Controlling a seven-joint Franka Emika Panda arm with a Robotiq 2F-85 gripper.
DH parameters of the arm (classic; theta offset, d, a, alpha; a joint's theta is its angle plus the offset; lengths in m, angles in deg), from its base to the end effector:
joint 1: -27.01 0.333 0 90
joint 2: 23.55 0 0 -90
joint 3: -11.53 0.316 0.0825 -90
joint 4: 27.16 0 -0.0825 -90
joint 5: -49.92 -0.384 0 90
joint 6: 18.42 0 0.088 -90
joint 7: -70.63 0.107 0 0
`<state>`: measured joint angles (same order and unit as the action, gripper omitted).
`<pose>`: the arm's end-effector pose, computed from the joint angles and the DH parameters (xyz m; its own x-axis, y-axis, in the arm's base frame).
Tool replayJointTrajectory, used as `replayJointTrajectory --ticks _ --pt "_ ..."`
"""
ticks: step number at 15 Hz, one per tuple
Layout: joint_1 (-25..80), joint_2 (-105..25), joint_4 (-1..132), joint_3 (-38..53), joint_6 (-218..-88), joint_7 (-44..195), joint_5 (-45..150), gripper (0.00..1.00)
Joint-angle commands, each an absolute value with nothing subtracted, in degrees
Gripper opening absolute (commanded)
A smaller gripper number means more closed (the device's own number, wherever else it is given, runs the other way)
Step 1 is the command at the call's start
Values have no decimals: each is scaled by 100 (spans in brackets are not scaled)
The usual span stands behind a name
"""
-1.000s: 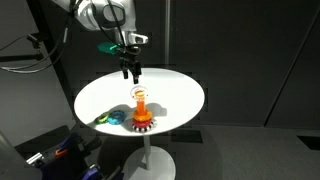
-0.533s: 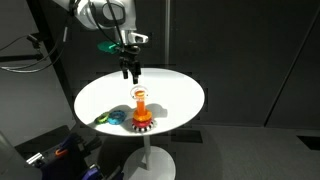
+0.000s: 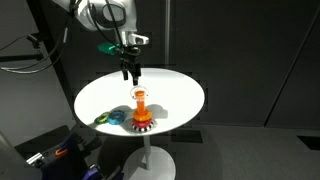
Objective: Put the transparent circular object on the orange object
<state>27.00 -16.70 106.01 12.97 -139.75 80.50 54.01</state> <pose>0.4808 0.0088 0.3815 0.9910 -0.1102 -0.0765 -0.1045 -0.9917 0.0747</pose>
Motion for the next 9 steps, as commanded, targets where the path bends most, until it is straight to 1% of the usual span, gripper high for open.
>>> replayJointTrajectory --ticks 1,9 --pt "2694 -1599 10621 1315 -13921 8208 5506 100" --pt "2697 -1633 10664 1318 -13938 8208 5496 100"
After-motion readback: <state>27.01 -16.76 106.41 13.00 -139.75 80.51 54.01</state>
